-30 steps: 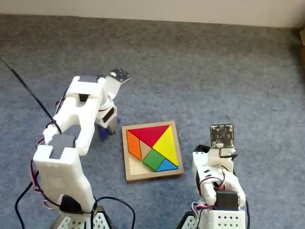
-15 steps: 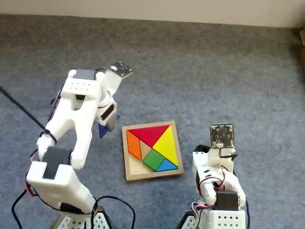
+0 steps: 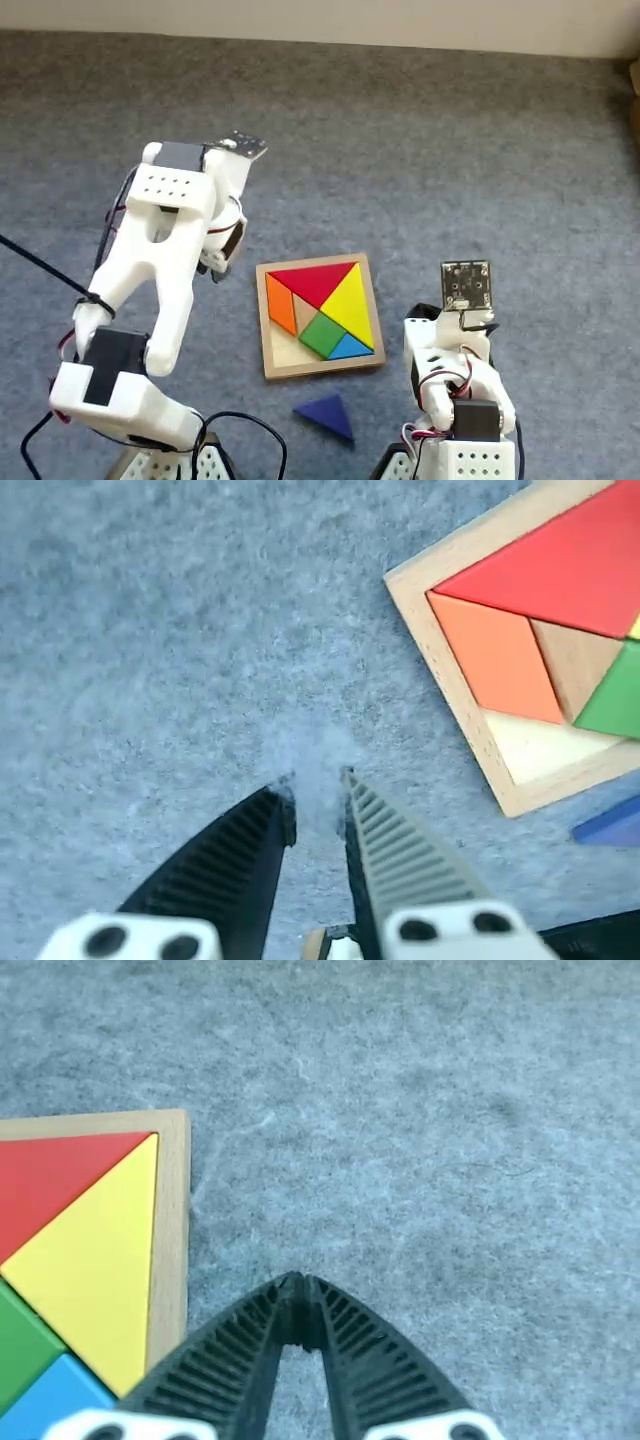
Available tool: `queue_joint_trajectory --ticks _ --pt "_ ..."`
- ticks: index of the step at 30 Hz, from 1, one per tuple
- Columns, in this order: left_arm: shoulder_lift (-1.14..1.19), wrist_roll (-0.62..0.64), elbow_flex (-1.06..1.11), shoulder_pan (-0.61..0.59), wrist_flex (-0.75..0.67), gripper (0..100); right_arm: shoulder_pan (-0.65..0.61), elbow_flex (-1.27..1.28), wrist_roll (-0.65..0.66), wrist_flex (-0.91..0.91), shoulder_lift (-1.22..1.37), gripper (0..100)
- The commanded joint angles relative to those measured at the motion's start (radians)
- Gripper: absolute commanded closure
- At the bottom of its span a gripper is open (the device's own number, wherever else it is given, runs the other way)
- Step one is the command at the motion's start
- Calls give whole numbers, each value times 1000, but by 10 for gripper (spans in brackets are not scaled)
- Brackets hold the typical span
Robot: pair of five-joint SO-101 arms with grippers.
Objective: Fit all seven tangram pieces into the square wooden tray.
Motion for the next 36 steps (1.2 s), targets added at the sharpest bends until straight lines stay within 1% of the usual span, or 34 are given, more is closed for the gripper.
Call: queue_joint_trajectory --ticks 1,4,5,7,9,12,14,18,23,27,31,34,36 --pt "-54 61 -39 21 9 916 10 145 -3 7 2 990" --pt "-58 103 -41 16 9 918 10 145 -3 7 2 990" --pt "-64 110 -41 13 9 932 10 145 -3 7 2 990" --pt "-104 114 -38 12 9 997 10 145 -3 7 2 990" --pt "-168 115 -28 12 12 983 10 145 -3 7 2 990" --pt "-263 115 5 -5 8 995 10 145 -3 7 -4 990" --pt "-312 115 45 -28 -20 995 10 143 11 8 -4 990" --pt "-374 117 193 -125 -150 995 8 62 160 102 -4 990" --pt "-386 117 423 -236 -374 995 2 -182 175 260 7 986" --pt "-386 110 591 -260 -534 995 -27 -364 245 361 47 986" --pt "-392 110 716 -260 -672 995 -61 -516 256 403 234 986" --pt "-384 114 705 -275 -686 995 -124 -618 252 412 418 985" --pt "-384 114 707 -283 -687 995 -202 -657 250 432 521 985"
